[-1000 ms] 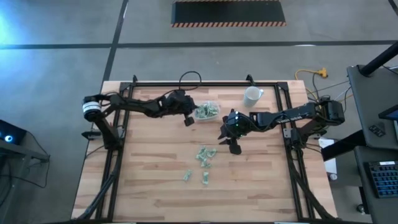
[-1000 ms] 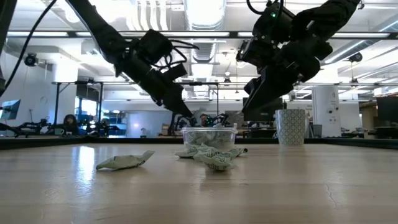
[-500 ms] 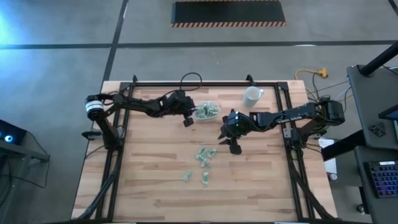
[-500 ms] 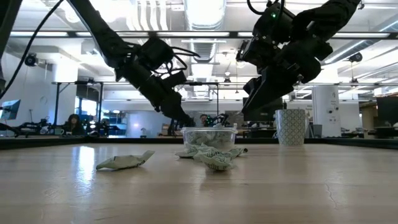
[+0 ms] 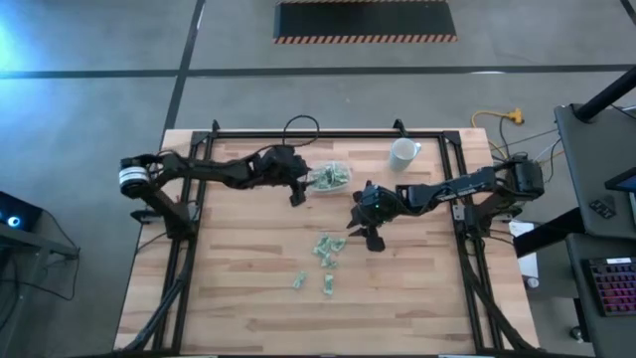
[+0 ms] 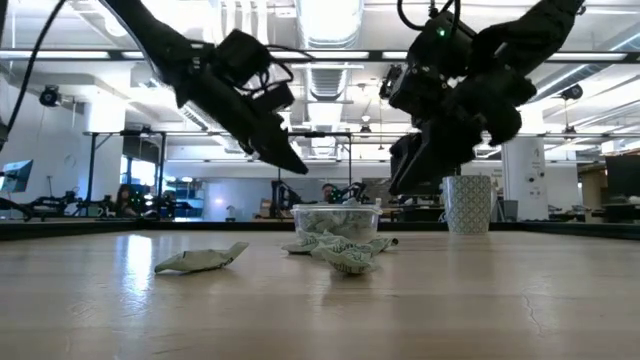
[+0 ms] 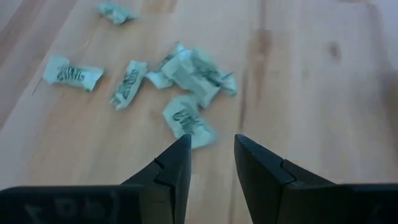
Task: Pick and place Stevia / Truvia into bins
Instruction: Put the stevia packet into the transparent container
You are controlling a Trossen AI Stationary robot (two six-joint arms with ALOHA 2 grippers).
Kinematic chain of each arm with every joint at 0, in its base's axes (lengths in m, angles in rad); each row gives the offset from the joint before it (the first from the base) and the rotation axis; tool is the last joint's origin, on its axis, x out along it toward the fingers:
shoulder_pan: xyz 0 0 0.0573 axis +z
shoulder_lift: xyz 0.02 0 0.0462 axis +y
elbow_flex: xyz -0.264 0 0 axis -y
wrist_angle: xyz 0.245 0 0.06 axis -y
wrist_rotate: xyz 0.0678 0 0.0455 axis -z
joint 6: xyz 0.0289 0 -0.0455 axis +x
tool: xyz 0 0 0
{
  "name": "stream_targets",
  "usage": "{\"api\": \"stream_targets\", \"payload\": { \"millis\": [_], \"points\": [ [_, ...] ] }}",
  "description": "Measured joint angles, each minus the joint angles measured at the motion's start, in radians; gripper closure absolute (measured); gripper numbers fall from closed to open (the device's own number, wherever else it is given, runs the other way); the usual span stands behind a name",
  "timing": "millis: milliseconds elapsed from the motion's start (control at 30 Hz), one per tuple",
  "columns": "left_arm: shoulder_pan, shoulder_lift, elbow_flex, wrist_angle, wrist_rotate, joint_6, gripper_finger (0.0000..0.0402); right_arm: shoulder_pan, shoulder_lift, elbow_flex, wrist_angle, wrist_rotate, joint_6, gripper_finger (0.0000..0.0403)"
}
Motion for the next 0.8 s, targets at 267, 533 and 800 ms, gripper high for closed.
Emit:
{"api": "stream_targets", "payload": {
  "millis": [267, 533, 800],
  "points": [
    [-0.134, -0.086, -0.086, -0.017, 0.009, -0.02, 0.0212, 0.046, 0.127, 0.018, 0.143, -0.001, -0.101, 0.0289],
    [-0.219, -0.137, -0.145, -0.003, -0.07, -0.067, 0.0212, 0.046, 0.219, 0.042, 0.16, -0.002, -0.106, 0.0289],
    [-0.247, -0.183, -0.198, 0.04, -0.093, -0.101, 0.0212, 0.045, 0.253, 0.054, 0.149, 0.0, -0.108, 0.0299]
  ]
}}
